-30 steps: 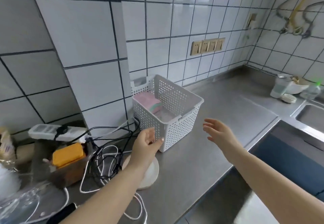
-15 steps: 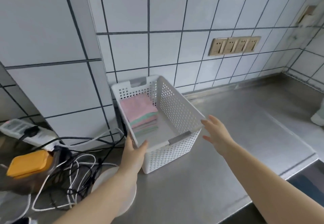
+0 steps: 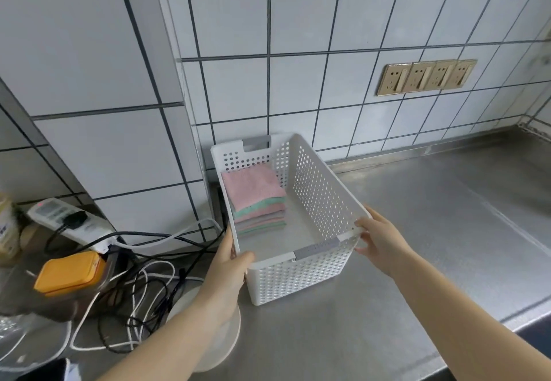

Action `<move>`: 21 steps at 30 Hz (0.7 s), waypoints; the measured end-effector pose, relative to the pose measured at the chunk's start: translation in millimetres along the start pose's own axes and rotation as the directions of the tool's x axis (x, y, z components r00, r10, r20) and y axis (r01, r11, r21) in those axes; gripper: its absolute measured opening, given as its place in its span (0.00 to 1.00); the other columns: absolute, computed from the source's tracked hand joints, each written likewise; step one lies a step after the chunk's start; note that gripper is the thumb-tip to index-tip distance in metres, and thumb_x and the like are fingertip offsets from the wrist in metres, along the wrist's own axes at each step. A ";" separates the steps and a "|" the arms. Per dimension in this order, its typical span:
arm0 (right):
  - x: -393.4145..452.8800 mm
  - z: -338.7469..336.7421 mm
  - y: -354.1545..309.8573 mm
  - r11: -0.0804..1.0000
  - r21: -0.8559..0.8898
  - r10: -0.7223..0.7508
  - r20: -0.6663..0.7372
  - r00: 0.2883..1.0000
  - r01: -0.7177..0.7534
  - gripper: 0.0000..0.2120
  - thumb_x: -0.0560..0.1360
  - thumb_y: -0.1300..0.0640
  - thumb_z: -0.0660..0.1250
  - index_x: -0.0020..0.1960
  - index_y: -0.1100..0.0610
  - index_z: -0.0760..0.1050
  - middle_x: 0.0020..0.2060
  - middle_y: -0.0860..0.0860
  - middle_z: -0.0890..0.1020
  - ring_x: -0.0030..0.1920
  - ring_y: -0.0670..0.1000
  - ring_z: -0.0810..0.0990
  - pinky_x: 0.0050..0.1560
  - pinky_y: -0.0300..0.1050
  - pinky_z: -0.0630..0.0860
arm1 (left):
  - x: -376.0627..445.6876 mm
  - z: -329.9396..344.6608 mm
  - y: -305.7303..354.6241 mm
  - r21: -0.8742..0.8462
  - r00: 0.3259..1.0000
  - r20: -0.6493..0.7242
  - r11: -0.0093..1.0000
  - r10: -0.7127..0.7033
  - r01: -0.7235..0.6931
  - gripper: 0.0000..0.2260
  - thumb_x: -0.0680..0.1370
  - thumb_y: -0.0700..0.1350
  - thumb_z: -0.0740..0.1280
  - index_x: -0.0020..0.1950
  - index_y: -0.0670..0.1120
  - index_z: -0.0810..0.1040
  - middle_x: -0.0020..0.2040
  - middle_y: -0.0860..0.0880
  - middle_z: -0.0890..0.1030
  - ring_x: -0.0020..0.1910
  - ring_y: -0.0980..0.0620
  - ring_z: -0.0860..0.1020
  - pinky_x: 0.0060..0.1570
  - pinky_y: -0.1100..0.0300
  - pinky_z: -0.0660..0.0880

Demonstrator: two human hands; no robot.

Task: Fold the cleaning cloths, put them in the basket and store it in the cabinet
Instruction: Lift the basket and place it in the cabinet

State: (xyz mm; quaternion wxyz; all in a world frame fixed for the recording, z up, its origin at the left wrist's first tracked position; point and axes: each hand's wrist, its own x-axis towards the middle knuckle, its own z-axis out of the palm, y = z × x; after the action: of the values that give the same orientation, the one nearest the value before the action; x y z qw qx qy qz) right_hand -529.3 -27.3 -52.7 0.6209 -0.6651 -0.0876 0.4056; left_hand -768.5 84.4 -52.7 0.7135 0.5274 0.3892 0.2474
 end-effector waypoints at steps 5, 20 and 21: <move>-26.8 -4.4 11.1 0.995 0.088 -0.051 -0.004 0.999 0.051 0.23 0.75 0.70 0.55 0.57 0.47 0.77 0.42 0.50 0.79 0.37 0.48 0.72 0.50 0.51 0.71 | -8.4 -8.3 6.0 0.019 0.997 0.079 1.000 -0.019 0.017 0.29 0.77 0.32 0.59 0.55 0.71 0.72 0.53 0.56 0.83 0.57 0.52 0.79 0.65 0.47 0.69; -204.1 43.3 48.1 0.958 0.135 -0.224 -0.205 0.953 0.254 0.25 0.75 0.68 0.55 0.64 0.46 0.73 0.45 0.51 0.78 0.44 0.52 0.73 0.58 0.55 0.71 | -78.6 -89.0 44.8 0.041 0.835 0.546 0.993 0.070 -0.110 0.26 0.78 0.33 0.57 0.59 0.67 0.72 0.57 0.50 0.82 0.59 0.47 0.78 0.61 0.48 0.71; -220.4 49.5 52.4 0.947 0.154 -0.238 -0.243 0.940 0.280 0.25 0.75 0.68 0.55 0.65 0.46 0.73 0.43 0.51 0.78 0.42 0.51 0.73 0.56 0.53 0.71 | -83.7 -96.5 47.5 0.044 0.815 0.575 0.992 0.068 -0.114 0.26 0.78 0.34 0.58 0.60 0.67 0.72 0.56 0.50 0.82 0.58 0.46 0.79 0.61 0.47 0.72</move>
State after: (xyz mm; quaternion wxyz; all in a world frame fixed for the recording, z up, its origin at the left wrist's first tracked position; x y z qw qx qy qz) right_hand -726.2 -137.7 0.2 0.7345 -0.6276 -0.0664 0.2497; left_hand -892.6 89.7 3.3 0.7640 0.6223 0.1404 0.0964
